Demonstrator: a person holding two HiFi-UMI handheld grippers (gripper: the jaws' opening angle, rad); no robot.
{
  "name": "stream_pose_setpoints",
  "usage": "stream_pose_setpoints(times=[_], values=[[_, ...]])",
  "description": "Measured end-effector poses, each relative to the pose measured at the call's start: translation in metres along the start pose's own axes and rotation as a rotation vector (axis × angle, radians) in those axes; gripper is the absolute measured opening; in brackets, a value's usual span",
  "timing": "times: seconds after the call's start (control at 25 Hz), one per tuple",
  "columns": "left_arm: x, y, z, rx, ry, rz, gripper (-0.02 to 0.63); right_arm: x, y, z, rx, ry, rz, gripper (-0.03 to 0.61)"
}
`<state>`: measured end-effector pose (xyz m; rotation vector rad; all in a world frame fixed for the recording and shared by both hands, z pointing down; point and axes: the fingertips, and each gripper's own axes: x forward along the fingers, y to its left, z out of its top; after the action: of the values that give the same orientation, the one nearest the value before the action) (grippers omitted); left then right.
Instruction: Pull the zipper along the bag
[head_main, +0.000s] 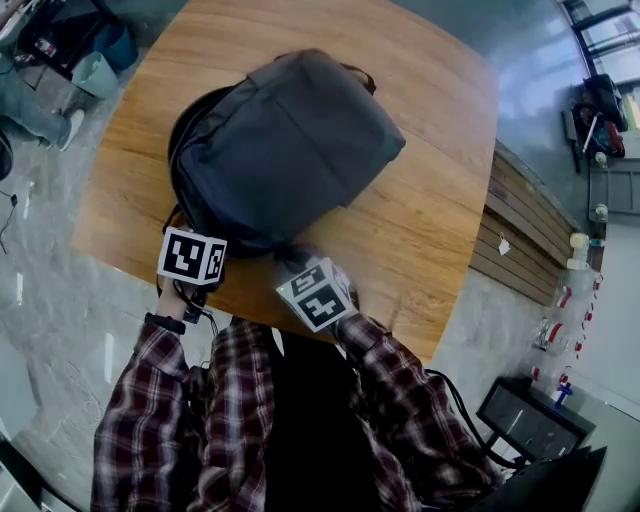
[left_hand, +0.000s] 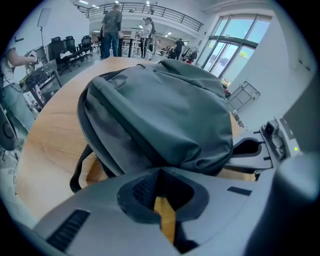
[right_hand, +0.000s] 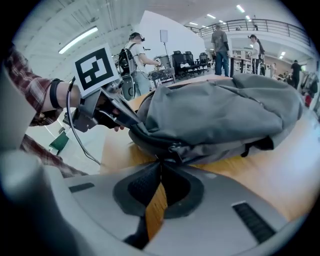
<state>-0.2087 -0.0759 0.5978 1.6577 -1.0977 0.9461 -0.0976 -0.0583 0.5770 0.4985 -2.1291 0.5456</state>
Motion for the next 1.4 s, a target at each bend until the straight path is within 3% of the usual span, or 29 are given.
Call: stream_pose_setpoints(times=[0.16, 0.24, 0.36, 0.44, 0.48, 0.56, 0.68, 0.84, 0.96, 1.08, 1.16, 1.4], values=[[0.003, -0.001, 0.000, -0.001, 0.001, -0.008, 0.008, -0.014, -0.031, -0.010, -0.063, 0.017, -0.057, 0.010], [0.004, -0.001, 0.000, 0.010, 0.007, -0.011, 0.008, -0.026, -0.067, -0.019, -0.034, 0.025, -0.146, 0.011], [0.003, 0.001, 0.000, 0.027, 0.012, -0.017, 0.008, -0.066, -0.173, -0.048, 0.164, -0.002, -0.358, 0.006], [0.003, 0.002, -0.001, 0.025, 0.015, -0.021, 0.008, -0.101, -0.230, -0.058, 0.283, -0.046, -0.413, 0.006], [0.004, 0.002, -0.001, 0.026, 0.019, -0.016, 0.008, -0.113, -0.242, -0.058, 0.288, -0.059, -0.411, 0.006], [0.005, 0.002, -0.001, 0.032, 0.029, -0.006, 0.008, -0.118, -0.235, -0.053, 0.244, -0.073, -0.355, 0.006], [0.005, -0.001, 0.000, 0.006, 0.041, -0.048, 0.008, -0.093, -0.185, -0.048, 0.195, -0.080, -0.192, 0.007], [-0.021, -0.015, 0.012, -0.097, 0.000, -0.192, 0.008, -0.052, -0.112, -0.039, 0.138, -0.072, 0.012, 0.008], [-0.046, -0.051, 0.034, -0.127, -0.086, -0.326, 0.008, -0.037, -0.081, -0.029, 0.107, -0.074, 0.088, 0.009], [-0.044, -0.096, 0.043, -0.030, -0.085, -0.379, 0.008, -0.034, -0.068, -0.020, 0.100, -0.092, 0.107, 0.011], [-0.041, -0.119, 0.054, 0.021, -0.140, -0.368, 0.008, -0.043, -0.069, -0.008, 0.126, -0.153, 0.076, 0.011], [-0.092, -0.166, 0.128, 0.119, -0.559, -0.235, 0.008, -0.138, -0.095, 0.056, 0.229, -0.499, -0.157, 0.011]])
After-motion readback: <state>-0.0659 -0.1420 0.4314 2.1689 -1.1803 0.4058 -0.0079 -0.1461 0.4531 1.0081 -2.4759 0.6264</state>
